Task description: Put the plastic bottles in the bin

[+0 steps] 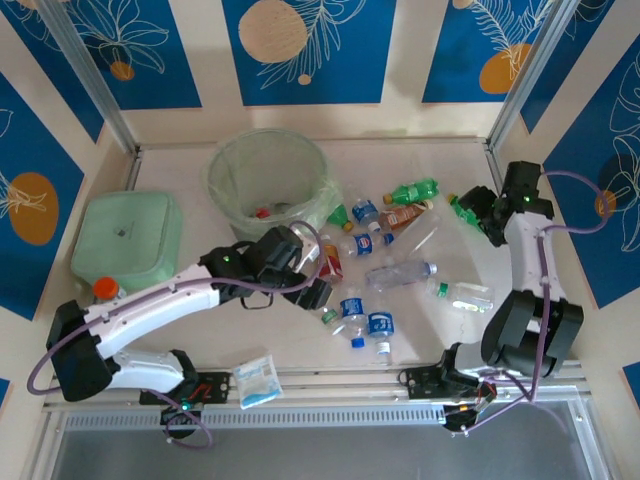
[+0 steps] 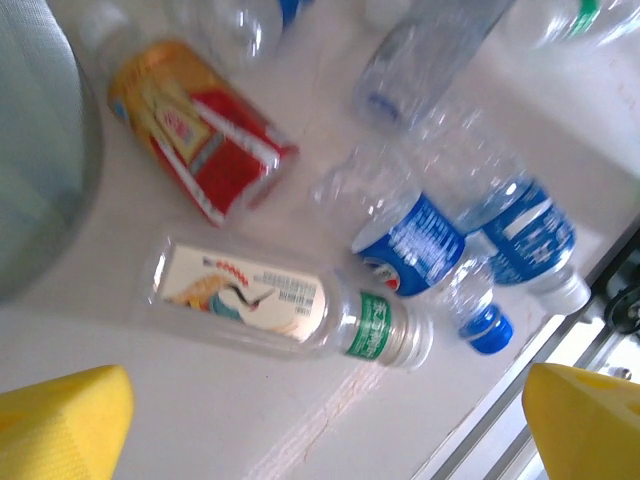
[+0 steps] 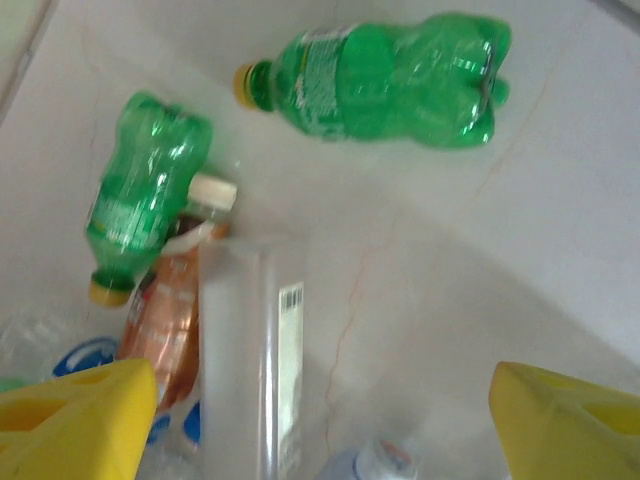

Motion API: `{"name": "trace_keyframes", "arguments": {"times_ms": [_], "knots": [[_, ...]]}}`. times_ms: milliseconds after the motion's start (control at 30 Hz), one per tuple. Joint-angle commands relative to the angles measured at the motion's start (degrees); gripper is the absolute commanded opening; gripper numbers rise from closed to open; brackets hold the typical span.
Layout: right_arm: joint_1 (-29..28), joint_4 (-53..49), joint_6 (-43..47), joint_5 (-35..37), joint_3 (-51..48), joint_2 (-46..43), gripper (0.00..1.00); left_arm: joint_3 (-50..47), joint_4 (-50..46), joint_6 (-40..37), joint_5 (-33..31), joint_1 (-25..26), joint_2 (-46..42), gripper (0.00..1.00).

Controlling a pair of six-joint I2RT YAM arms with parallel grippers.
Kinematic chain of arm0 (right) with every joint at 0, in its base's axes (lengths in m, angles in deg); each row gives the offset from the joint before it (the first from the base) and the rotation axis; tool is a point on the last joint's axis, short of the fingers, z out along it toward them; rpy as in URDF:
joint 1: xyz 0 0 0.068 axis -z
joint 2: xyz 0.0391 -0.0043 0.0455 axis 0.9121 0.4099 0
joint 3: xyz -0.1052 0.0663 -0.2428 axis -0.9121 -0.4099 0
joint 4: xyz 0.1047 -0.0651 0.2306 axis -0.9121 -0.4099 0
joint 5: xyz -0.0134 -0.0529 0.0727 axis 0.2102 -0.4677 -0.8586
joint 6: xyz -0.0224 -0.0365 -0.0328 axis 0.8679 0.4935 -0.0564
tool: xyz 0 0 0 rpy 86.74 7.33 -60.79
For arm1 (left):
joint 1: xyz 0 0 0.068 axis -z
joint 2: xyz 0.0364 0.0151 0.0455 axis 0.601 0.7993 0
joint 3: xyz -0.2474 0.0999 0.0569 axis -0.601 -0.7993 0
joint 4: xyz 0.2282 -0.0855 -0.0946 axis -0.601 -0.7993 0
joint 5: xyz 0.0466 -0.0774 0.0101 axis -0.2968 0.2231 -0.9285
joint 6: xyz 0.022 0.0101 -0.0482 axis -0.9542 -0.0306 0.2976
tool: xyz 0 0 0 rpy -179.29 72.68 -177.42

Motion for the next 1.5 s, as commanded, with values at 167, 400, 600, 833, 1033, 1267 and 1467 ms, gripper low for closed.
{"name": "trace_keyframes", "arguments": {"times_ms": [167,400,600,833,1033,1267,1467], "knots": [[0.9,6.3,2.7,-0.6,10.2,14.4,0.89,-6.5,8.4,5.5,0.6,0.4,0.4,1.00],[1.0,5.1,7.3,0.7,22.0,27.2,0.90,-7.2,8.8,4.9,1.0,0.8,1.7,1.00],[2.3,1.0,8.8,-2.0,30.7,37.1,0.89,-8.1,9.4,5.4,1.2,1.2,2.1,1.00],[2.6,-3.6,8.4,-2.9,33.2,40.7,0.89,-8.6,9.9,5.9,1.2,1.2,1.4,1.00],[2.0,-4.2,6.6,-6.3,26.9,36.5,0.88,-8.9,9.7,5.8,0.8,1.2,0.9,1.00],[-2.4,-4.1,7.2,-0.8,21.9,34.7,0.87,-9.9,9.2,6.1,-0.1,1.2,-0.3,1.00],[-3.5,-5.2,5.9,1.4,22.2,36.9,0.82,-10.5,8.7,6.3,-0.6,1.2,-1.4,1.00]]}}
